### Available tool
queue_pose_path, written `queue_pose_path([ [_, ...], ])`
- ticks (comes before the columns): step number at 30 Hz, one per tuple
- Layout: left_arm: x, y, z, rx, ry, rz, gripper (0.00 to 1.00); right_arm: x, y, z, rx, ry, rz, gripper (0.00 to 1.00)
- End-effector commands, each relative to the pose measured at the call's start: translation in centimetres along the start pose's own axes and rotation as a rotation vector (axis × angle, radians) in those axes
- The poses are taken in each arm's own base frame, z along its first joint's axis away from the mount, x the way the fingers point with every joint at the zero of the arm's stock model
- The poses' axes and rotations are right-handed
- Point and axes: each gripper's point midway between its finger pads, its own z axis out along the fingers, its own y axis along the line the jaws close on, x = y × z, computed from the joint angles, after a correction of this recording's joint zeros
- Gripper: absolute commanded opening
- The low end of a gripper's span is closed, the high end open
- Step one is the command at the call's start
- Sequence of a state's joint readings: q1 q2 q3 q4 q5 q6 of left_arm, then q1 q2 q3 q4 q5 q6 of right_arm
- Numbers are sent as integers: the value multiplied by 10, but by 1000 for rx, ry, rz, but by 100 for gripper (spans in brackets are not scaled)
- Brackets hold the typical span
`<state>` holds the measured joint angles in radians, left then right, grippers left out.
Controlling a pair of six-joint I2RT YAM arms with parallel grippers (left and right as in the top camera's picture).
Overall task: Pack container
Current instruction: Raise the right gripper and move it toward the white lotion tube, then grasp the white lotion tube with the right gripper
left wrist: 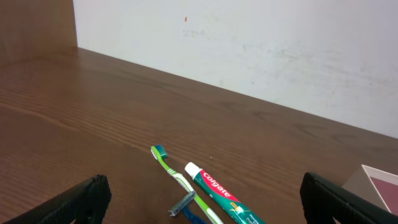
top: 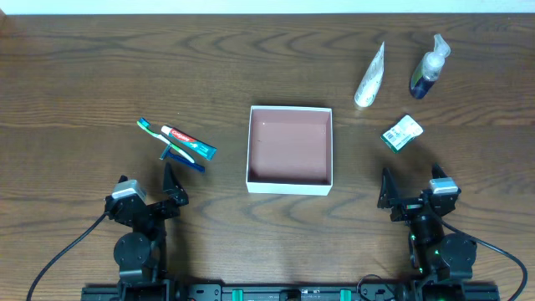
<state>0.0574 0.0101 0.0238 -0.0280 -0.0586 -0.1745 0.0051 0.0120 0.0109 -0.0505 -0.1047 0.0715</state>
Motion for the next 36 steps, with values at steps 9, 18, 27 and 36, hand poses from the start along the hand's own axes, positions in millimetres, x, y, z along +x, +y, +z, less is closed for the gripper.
queue_pose_path([
  [9, 17, 7, 1, -25, 50, 26, 98, -31, 8, 2, -29, -23, 21, 99],
  [18, 17, 7, 1, -25, 50, 26, 98, -116, 16, 53, -58, 150, -11, 99],
  [27, 17, 7, 1, -25, 50, 26, 98, -144, 18, 146, -93, 454, 9, 99],
  [36, 17, 7, 1, -25, 50, 26, 98, -110, 42, 209, -272, 488, 108, 99],
])
